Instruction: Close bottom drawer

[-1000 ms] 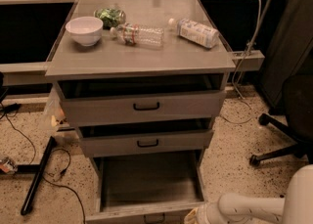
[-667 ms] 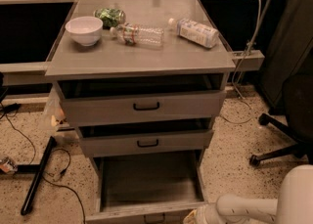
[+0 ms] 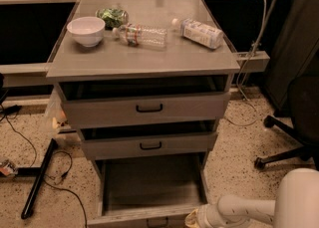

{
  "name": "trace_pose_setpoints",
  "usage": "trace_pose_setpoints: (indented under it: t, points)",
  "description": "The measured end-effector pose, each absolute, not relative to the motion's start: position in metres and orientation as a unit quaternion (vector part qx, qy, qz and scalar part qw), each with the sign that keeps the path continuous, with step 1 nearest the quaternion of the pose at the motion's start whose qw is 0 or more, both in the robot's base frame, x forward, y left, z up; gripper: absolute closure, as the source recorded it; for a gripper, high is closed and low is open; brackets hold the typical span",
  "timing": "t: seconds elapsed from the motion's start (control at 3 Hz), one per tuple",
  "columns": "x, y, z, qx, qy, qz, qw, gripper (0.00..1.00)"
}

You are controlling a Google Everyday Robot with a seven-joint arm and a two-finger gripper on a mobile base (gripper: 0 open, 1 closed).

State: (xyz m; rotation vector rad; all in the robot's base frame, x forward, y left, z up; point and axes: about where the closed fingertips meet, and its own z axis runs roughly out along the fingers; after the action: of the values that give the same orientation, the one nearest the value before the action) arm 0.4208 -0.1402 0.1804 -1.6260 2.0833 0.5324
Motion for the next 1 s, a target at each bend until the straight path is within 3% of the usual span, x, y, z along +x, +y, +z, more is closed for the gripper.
trace_pose_setpoints:
  t: [1.0]
  points:
    - [0.4211, -0.1402, 0.1804, -0.588, 0.754, 0.192, 0.221, 0.36]
